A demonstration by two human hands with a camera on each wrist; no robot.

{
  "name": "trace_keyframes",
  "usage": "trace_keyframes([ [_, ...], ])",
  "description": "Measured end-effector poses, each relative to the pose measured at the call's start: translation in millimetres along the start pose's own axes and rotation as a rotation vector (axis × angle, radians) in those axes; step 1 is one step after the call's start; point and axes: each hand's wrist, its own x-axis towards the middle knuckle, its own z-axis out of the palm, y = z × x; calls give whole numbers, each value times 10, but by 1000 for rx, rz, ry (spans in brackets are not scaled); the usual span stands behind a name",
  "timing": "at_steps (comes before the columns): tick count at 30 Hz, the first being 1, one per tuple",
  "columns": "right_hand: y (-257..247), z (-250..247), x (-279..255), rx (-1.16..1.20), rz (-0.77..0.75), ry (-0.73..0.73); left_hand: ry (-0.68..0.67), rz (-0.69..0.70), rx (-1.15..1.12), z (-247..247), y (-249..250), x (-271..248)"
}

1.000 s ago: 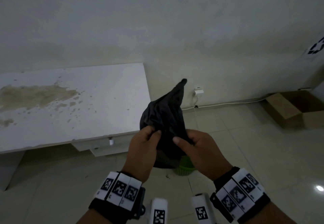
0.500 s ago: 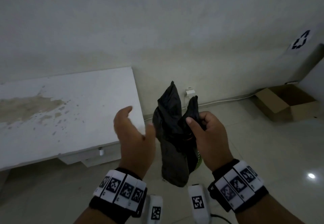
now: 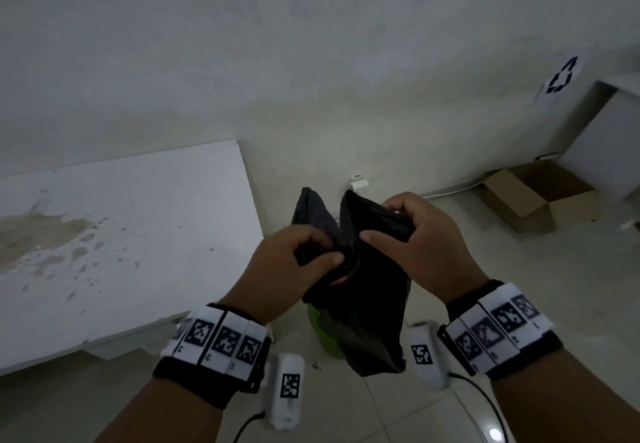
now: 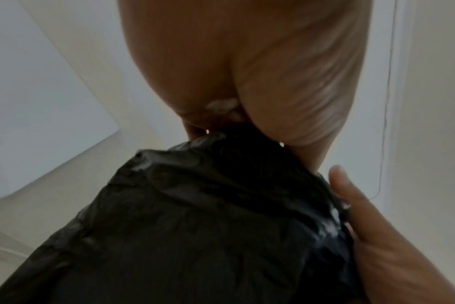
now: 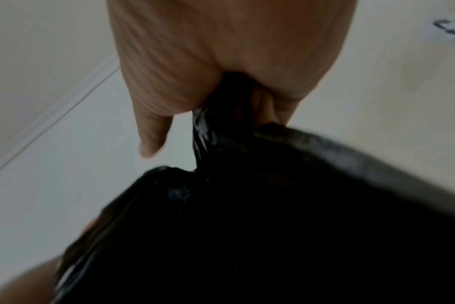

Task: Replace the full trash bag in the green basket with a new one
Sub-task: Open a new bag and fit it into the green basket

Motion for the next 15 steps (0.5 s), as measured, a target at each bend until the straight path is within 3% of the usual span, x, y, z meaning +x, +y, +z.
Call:
trace_keyframes([
  [4,371,-158,226,-276,-23,124,201,-30,121,-20,-84,192],
  [15,1020,-501,807,-129,-126,316,615,-153,138,220,43,656],
])
